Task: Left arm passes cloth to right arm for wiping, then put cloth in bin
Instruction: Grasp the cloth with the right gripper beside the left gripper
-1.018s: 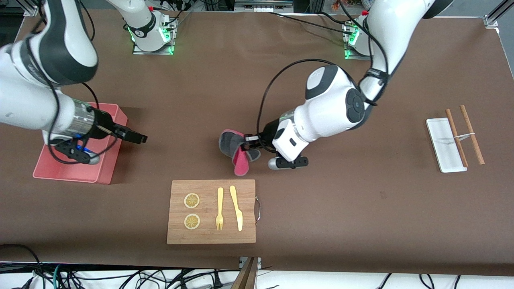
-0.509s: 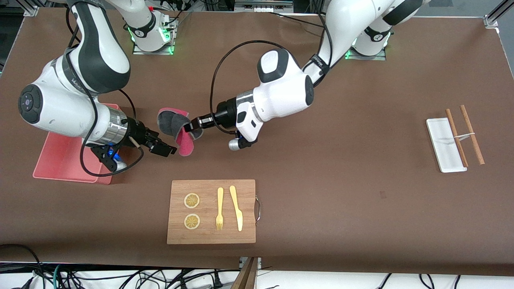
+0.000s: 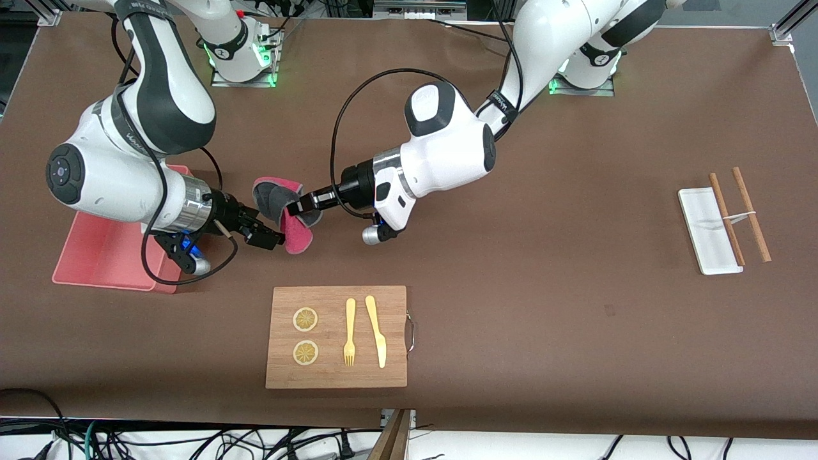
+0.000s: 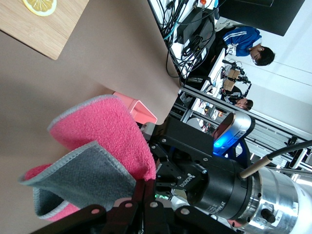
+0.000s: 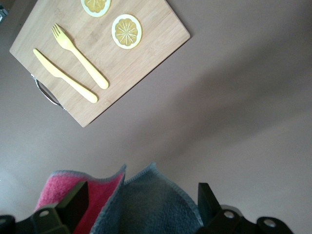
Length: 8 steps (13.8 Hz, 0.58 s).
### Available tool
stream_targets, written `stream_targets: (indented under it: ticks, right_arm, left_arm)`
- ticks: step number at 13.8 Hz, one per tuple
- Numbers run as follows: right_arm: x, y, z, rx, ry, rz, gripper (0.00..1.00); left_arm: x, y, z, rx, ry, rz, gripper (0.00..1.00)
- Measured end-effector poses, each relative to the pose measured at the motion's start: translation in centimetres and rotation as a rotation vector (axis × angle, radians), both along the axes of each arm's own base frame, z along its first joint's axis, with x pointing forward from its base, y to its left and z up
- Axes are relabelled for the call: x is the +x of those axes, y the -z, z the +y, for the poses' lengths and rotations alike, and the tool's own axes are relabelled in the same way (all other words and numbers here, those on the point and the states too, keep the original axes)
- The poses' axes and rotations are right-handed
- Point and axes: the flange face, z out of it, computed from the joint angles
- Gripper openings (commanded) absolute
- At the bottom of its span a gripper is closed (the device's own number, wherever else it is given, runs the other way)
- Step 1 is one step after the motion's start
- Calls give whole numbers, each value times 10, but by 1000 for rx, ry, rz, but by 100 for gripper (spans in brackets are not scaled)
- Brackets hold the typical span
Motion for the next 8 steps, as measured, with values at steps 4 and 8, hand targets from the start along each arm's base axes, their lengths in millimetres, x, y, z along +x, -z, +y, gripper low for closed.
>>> stream_targets:
  ticks: [4, 8]
  right_arm:
    - [-1, 1, 0, -1, -4, 10, 92]
    - [-4, 1, 9, 0, -16, 10, 87]
  left_arm:
    - [0, 1, 0, 1, 0, 2, 0]
    - [0, 2, 0, 1, -1, 2, 0]
